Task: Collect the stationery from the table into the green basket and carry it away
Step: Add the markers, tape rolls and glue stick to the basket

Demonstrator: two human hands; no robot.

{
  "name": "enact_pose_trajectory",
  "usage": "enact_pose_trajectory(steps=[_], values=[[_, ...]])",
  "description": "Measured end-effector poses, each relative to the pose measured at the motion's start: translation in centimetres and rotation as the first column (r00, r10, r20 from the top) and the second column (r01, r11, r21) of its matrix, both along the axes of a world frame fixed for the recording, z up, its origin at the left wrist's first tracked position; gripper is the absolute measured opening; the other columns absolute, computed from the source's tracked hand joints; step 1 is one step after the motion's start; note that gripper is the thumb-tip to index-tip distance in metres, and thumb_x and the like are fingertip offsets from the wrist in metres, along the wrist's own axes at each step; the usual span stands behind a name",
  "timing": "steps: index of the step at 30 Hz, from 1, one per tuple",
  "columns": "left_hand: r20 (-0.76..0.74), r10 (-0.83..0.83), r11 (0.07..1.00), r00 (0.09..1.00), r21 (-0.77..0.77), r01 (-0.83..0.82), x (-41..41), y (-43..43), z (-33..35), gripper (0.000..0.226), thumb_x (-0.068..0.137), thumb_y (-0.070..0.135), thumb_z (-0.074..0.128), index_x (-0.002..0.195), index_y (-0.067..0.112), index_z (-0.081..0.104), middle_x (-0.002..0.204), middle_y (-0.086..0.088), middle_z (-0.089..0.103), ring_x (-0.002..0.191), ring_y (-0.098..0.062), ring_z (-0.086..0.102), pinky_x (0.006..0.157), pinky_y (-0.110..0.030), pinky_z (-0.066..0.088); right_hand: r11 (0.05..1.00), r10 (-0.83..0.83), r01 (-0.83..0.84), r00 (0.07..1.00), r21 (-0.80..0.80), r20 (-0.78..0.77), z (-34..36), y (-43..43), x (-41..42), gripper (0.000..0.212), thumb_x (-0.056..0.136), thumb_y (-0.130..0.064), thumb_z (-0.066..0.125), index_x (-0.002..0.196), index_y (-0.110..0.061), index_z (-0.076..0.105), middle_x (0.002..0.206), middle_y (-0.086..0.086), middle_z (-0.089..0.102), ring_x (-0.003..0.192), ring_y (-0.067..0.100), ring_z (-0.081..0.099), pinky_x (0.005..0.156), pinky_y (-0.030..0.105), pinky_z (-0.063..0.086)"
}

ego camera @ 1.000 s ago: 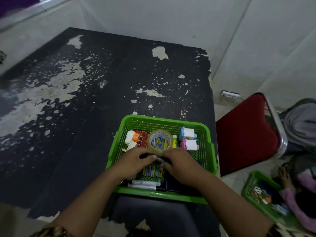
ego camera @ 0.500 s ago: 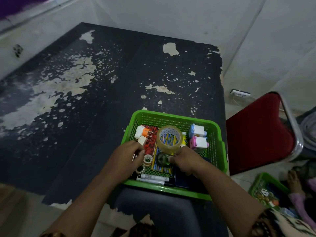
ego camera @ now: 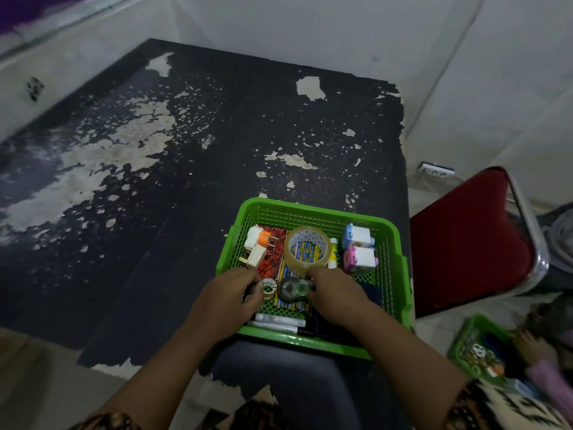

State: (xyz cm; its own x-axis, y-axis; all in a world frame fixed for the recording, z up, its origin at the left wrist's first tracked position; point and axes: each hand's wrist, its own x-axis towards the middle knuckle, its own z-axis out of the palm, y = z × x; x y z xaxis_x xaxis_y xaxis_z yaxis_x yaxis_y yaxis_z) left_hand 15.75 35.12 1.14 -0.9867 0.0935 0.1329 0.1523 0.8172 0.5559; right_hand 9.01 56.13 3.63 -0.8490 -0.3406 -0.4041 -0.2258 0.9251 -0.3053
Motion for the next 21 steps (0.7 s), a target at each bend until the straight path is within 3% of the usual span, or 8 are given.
enact_pose_trajectory(steps=[3, 7, 12, 16, 19, 21], values=[[-0.019, 0.014, 1.000, 1.000, -0.015, -0.015, 0.2, 0.1, 0.1, 0.021, 0.091, 0.033, 0.047, 0.082, 0.021, 0.061, 0.074, 0.009, 0.057, 0.067, -0.009, 0.051, 0.056, -0.033, 0.046, 0.995, 0.080, -0.071, 0.987, 0.066, -0.136, 0.1, 0.0, 0.6, 0.032, 0.089, -0.006, 0.053, 0.119, -0.016, 0.055, 0.103, 0.012, 0.066, 0.092, 0.032, 0.065, 0.066, 0.035, 0.046], [-0.085, 0.033, 0.999, 0.996, -0.041, -0.037, 0.4, 0.3, 0.3, 0.018, 0.091, 0.027, 0.051, 0.080, 0.017, 0.061, 0.075, 0.006, 0.056, 0.070, -0.012, 0.051, 0.056, -0.032, 0.045, 0.986, 0.146, -0.128, 0.974, 0.109, -0.171, -0.3, -0.3, 1.0, 0.030, 0.090, -0.004, 0.050, 0.119, -0.013, 0.055, 0.101, 0.013, 0.069, 0.092, 0.033, 0.067, 0.068, 0.038, 0.049], [-0.151, 0.082, 0.996, 0.985, -0.014, -0.085, 0.1, 0.0, 0.4, 0.019, 0.088, 0.025, 0.054, 0.095, 0.013, 0.066, 0.095, 0.002, 0.056, 0.092, -0.013, 0.052, 0.077, -0.025, 0.043, 0.994, 0.114, -0.111, 0.974, 0.026, -0.194, -0.2, 0.3, 0.9, 0.030, 0.090, -0.009, 0.053, 0.119, -0.017, 0.056, 0.099, 0.011, 0.069, 0.089, 0.030, 0.067, 0.070, 0.037, 0.051], [-0.161, 0.305, 0.952, 0.939, 0.023, -0.305, -0.3, -0.3, 0.9, 0.025, 0.085, 0.018, 0.068, 0.109, 0.013, 0.064, 0.107, -0.003, 0.052, 0.101, -0.016, 0.045, 0.083, -0.025, 0.036, 0.970, -0.088, 0.016, 0.954, -0.244, -0.288, 1.1, 2.2, 0.3, 0.013, 0.093, -0.027, 0.054, 0.102, -0.022, 0.062, 0.086, 0.001, 0.067, 0.074, 0.020, 0.061, 0.061, 0.030, 0.045], [0.017, 0.439, 0.896, 0.898, 0.061, -0.439, -1.2, -1.2, 0.8, 0.048, 0.082, 0.021, 0.075, 0.125, 0.012, 0.055, 0.118, -0.006, 0.050, 0.109, -0.020, 0.047, 0.092, -0.033, 0.043, 0.927, -0.284, 0.125, 0.849, -0.352, -0.446, 1.8, 4.8, -0.5, 0.010, 0.090, -0.026, 0.058, 0.092, -0.018, 0.064, 0.085, 0.001, 0.055, 0.079, 0.017, 0.050, 0.064, 0.031, 0.039], [0.177, 0.494, 0.854, 0.851, 0.087, -0.514, -1.7, -1.7, 0.8, 0.048, 0.084, 0.030, 0.075, 0.123, 0.011, 0.055, 0.115, -0.006, 0.054, 0.103, -0.018, 0.053, 0.088, -0.034, 0.047, 0.893, -0.423, 0.258, 0.762, -0.370, -0.490, 1.6, 6.8, -0.4, 0.016, 0.089, -0.022, 0.061, 0.102, -0.014, 0.065, 0.096, 0.007, 0.053, 0.090, 0.021, 0.046, 0.072, 0.032, 0.038]])
